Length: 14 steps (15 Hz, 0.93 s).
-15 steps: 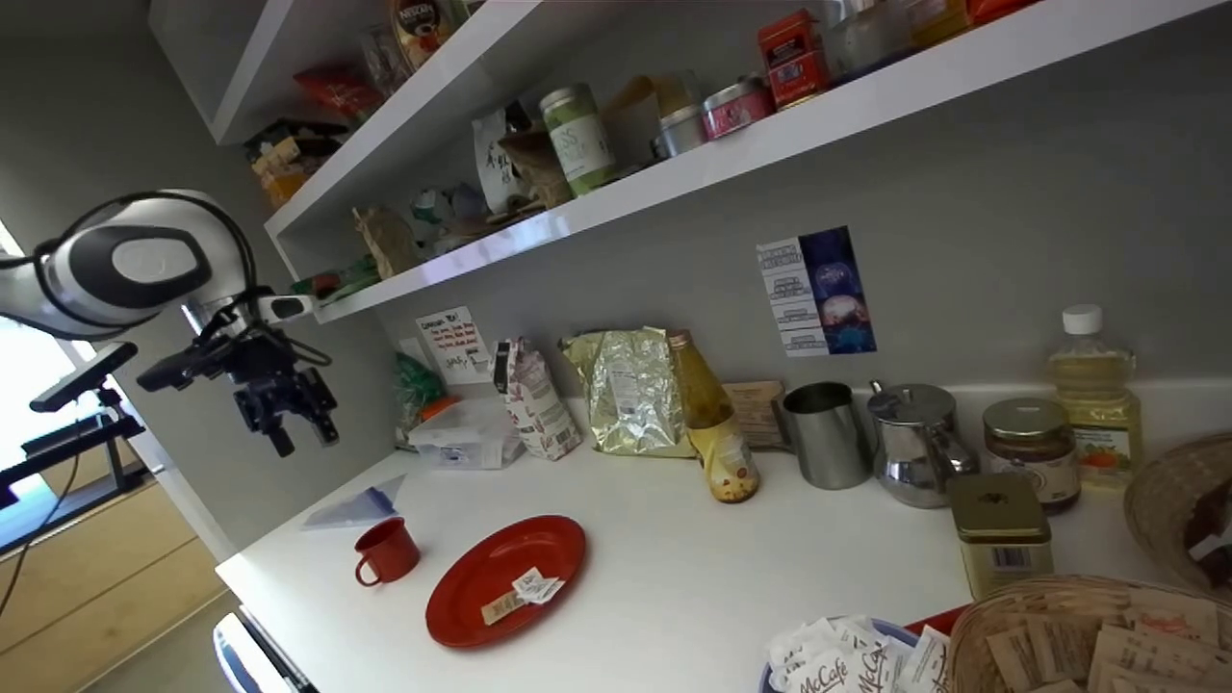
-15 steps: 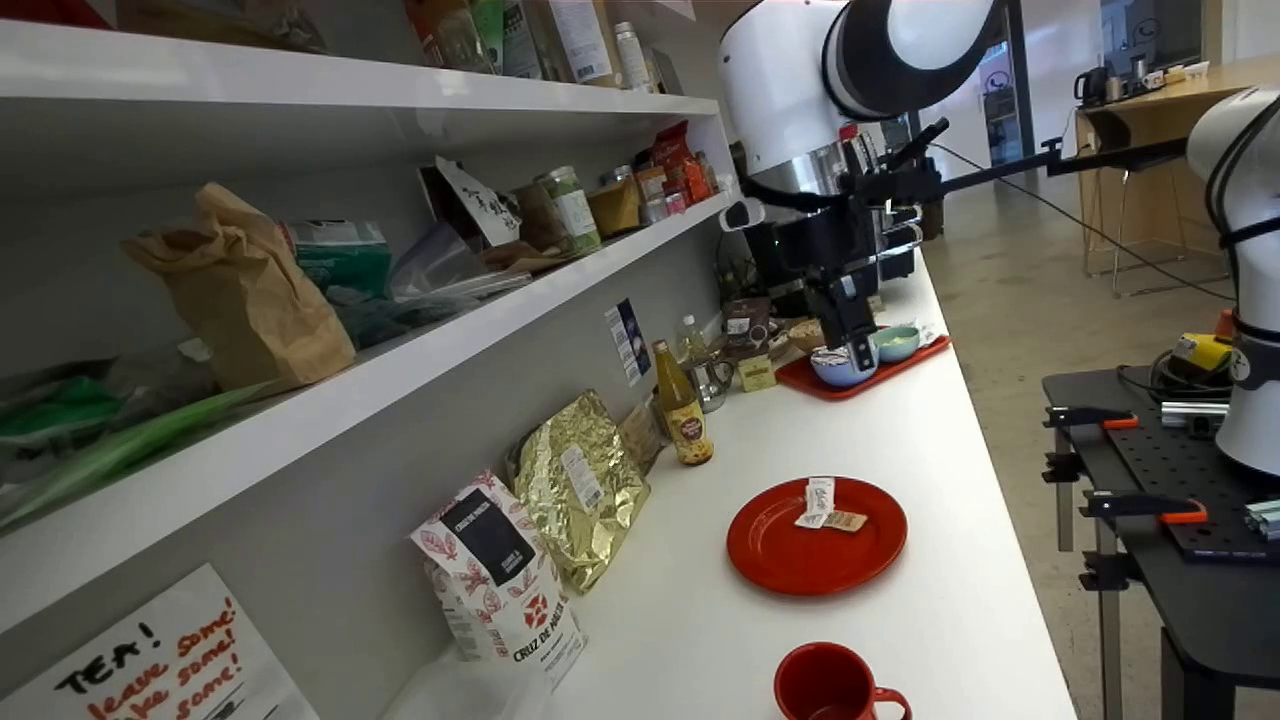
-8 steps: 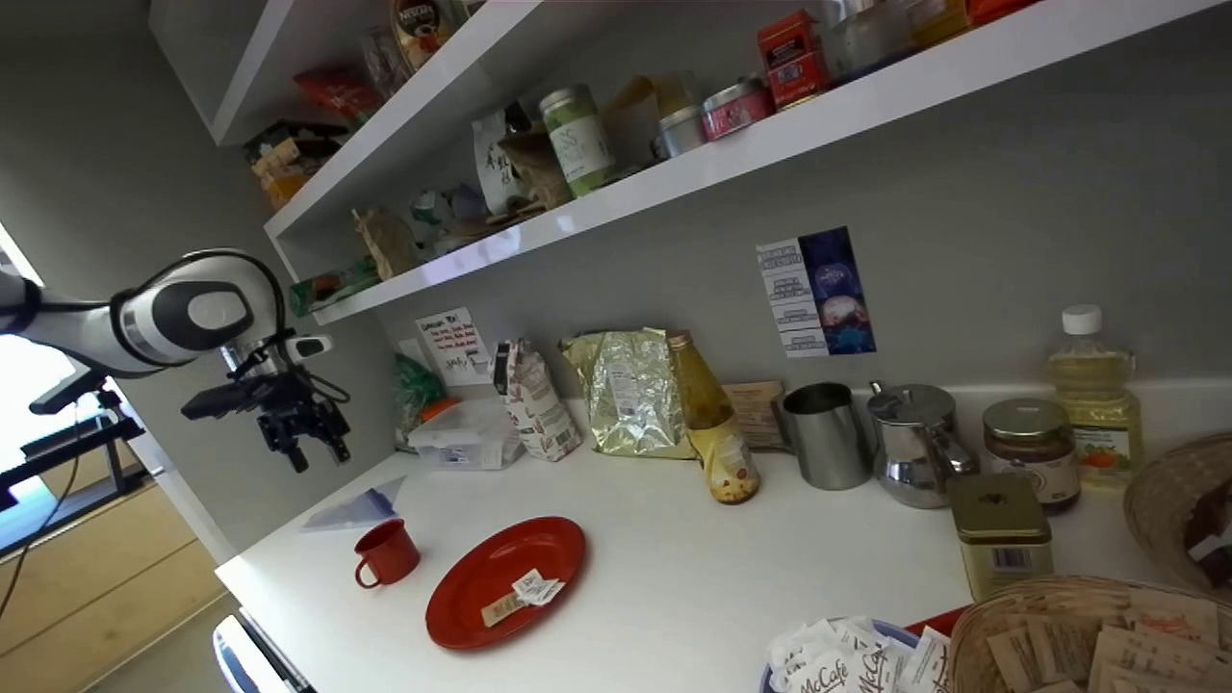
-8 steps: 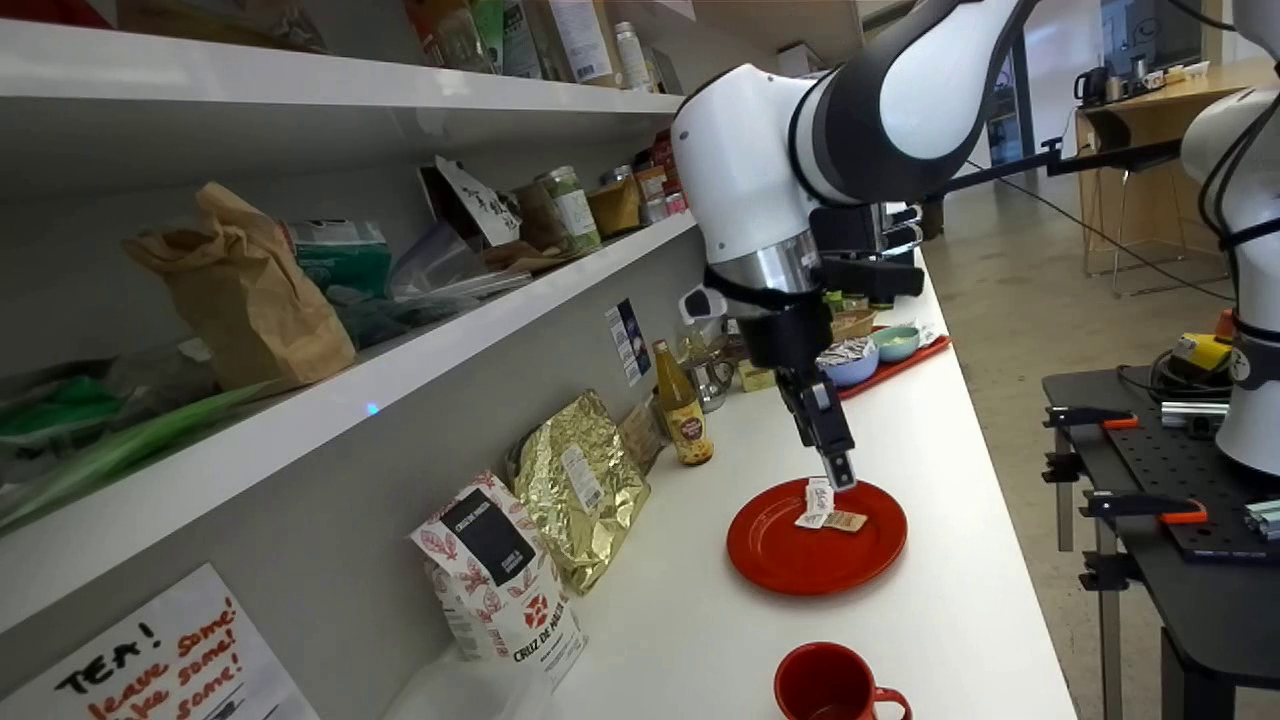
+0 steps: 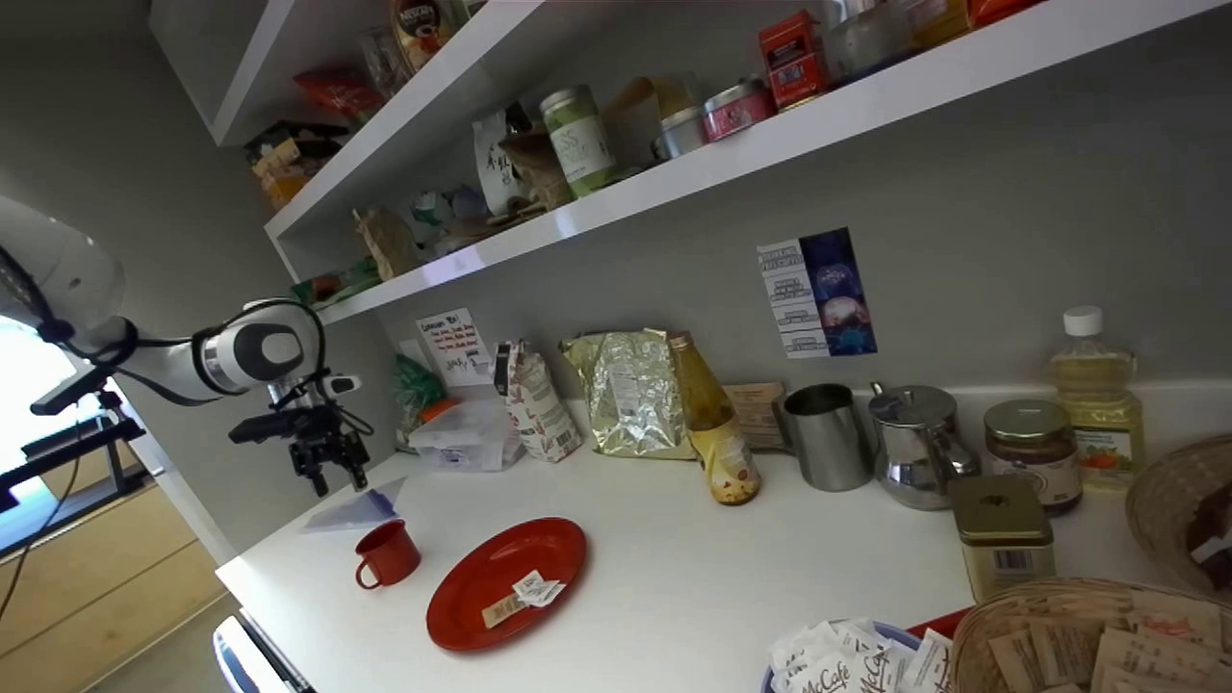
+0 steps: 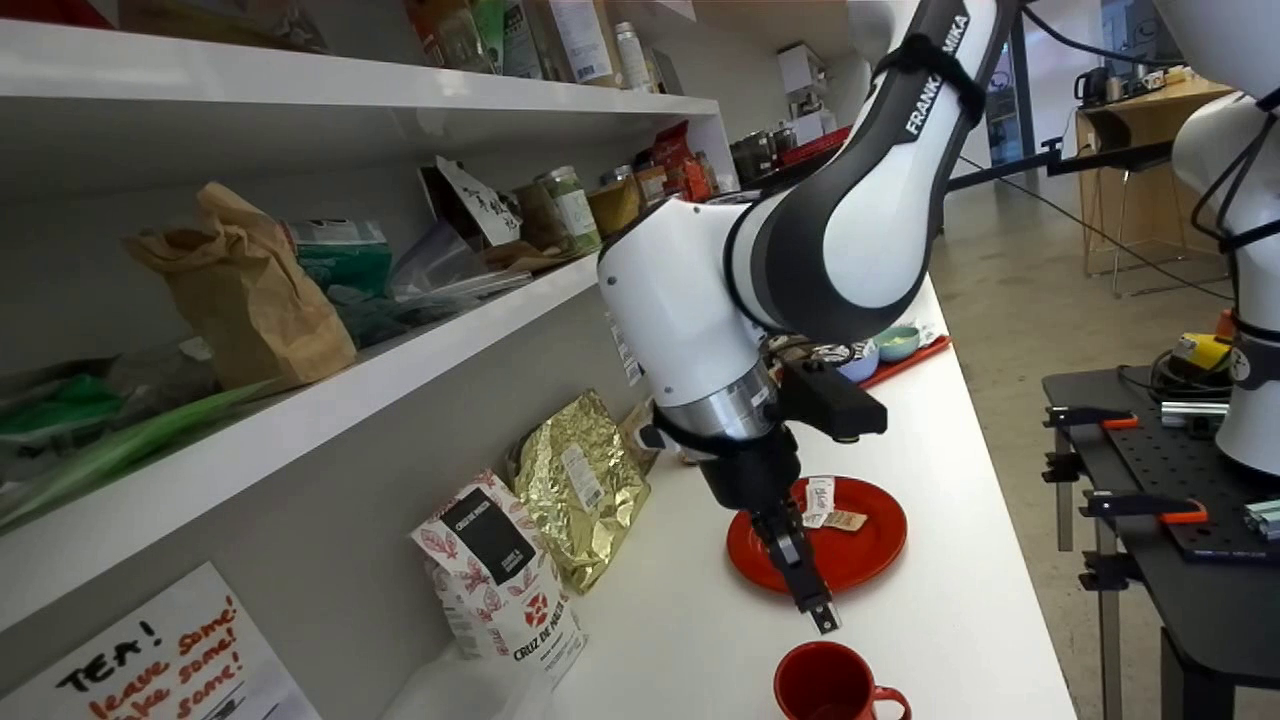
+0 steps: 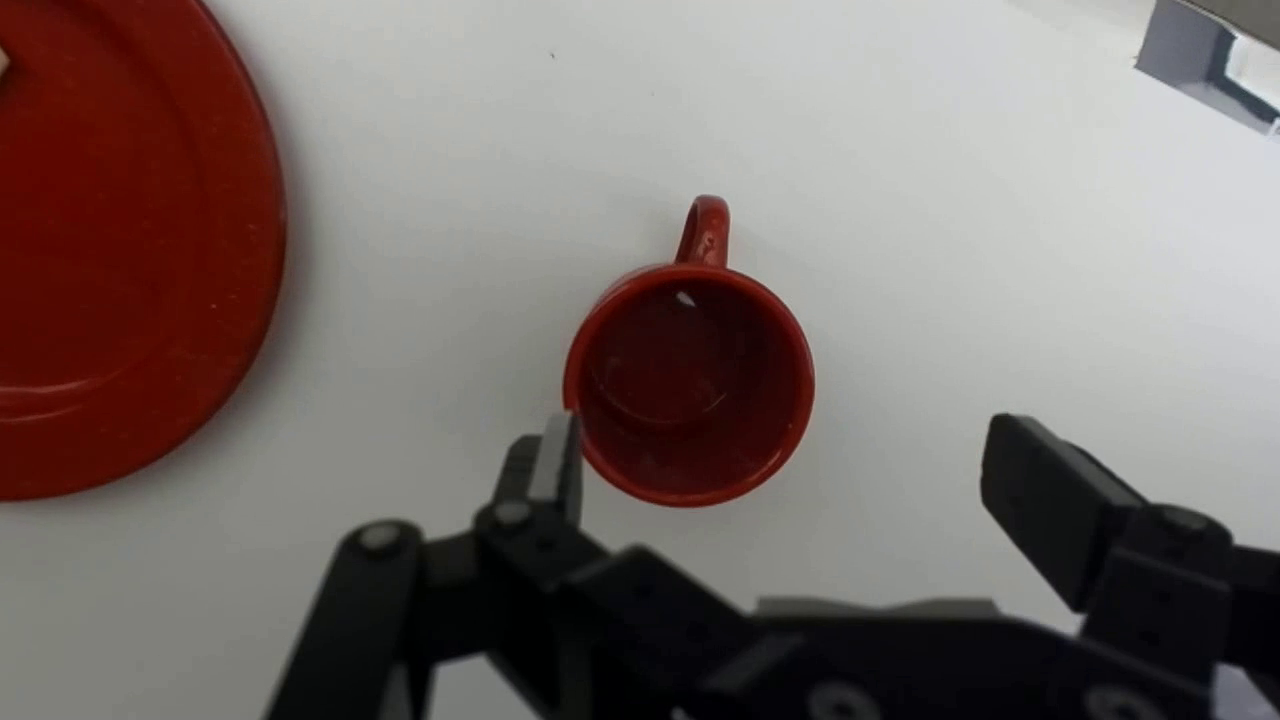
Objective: Lift the mug from the countertop and put it on the plate
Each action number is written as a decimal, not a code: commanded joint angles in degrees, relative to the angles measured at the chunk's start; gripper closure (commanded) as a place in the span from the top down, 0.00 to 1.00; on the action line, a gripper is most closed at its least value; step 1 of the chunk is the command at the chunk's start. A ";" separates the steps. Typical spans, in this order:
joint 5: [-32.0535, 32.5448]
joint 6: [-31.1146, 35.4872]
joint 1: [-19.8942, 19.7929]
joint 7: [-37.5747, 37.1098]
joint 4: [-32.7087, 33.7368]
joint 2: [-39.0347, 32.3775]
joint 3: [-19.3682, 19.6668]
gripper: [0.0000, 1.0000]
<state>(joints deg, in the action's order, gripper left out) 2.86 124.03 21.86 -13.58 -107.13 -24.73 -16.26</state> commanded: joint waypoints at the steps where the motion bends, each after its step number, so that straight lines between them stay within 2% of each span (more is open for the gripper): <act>1: 1.37 -5.25 2.09 -2.07 9.04 -8.15 2.88 1.00; 7: 1.09 -8.27 0.93 -1.83 12.97 -14.03 7.03 1.00; 14: 0.74 -10.19 0.37 0.25 13.97 -16.46 7.03 1.00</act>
<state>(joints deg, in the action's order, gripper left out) 3.66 116.35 21.97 -14.33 -95.68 -39.95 -8.92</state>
